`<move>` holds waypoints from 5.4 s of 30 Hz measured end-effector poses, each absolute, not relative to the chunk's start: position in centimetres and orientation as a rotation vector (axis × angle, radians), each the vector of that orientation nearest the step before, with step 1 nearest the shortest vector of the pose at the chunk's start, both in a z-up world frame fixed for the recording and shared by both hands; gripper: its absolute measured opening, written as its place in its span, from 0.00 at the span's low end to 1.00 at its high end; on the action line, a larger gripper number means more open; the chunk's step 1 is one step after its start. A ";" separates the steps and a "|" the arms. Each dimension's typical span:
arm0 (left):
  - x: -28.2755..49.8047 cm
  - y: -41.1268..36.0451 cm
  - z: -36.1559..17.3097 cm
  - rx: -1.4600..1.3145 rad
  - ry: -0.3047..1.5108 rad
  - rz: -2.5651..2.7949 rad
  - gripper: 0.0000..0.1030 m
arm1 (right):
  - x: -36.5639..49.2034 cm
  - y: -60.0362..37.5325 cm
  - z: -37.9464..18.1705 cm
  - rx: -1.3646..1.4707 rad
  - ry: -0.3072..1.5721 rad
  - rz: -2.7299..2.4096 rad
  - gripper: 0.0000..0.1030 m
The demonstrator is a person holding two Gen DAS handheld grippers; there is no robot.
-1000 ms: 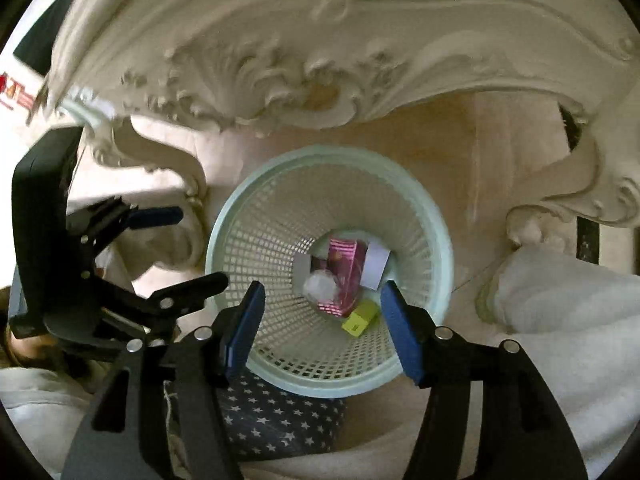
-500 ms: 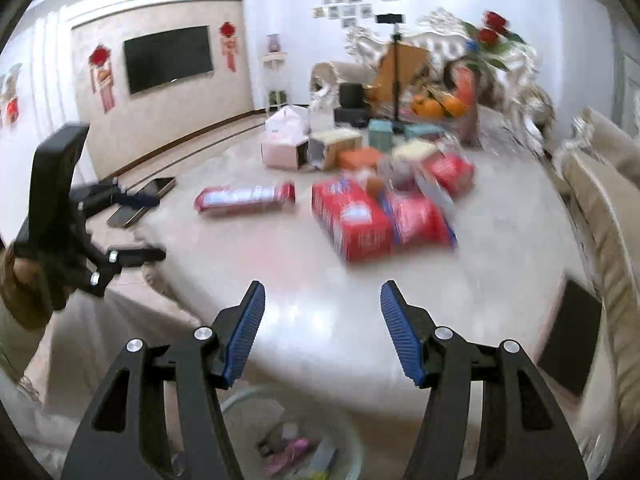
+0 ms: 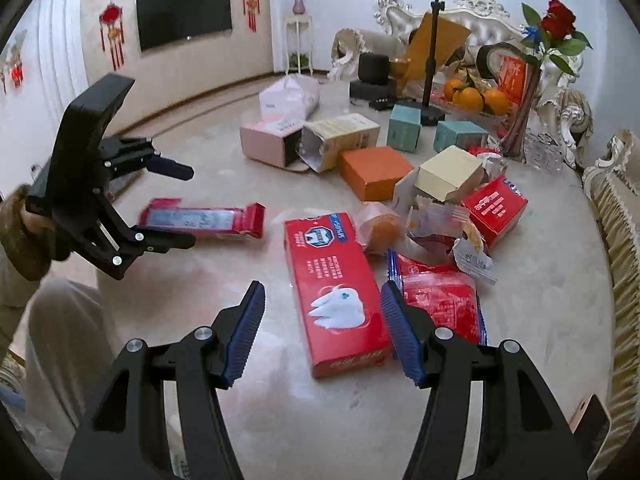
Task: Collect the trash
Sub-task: 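Grasp red toothpaste tube with left tool while right tool grasps red toothpaste box, then lower both items over the wastebasket and open both tools, then grasp pink SIXIN box with left tool while right tool grasps red snack packet, then carry both items over the wastebasket and open both tools to drop them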
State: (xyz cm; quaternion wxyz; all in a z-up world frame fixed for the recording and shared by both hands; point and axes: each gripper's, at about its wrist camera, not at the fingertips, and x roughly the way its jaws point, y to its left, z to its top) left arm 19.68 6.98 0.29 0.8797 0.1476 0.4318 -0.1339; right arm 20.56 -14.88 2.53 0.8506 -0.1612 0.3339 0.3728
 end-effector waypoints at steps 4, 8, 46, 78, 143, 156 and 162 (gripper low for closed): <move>20.6 6.5 -0.4 0.312 0.915 -0.274 0.88 | 21.7 -14.0 1.7 -0.377 0.721 0.782 0.56; 20.8 6.8 -1.0 0.238 0.956 -0.267 0.82 | 22.4 -12.9 0.8 -0.395 0.749 0.797 0.55; -2.2 -4.4 -11.9 -0.182 1.151 -0.401 0.25 | 0.5 -22.8 -10.9 0.101 1.166 0.578 0.45; -0.6 -4.4 -16.7 -0.066 1.204 -0.265 0.86 | 1.0 -22.6 -13.9 -0.017 1.256 0.477 0.62; 27.3 15.5 0.8 -0.221 0.848 0.057 0.77 | 21.9 -19.8 2.0 -0.044 0.731 0.509 0.38; 7.4 9.1 6.8 -0.142 0.632 -0.136 0.77 | 8.5 -24.7 5.7 0.107 0.627 0.661 0.38; -1.4 3.9 2.9 -0.183 0.766 -0.286 0.77 | 2.0 -25.8 2.6 0.144 0.792 0.675 0.38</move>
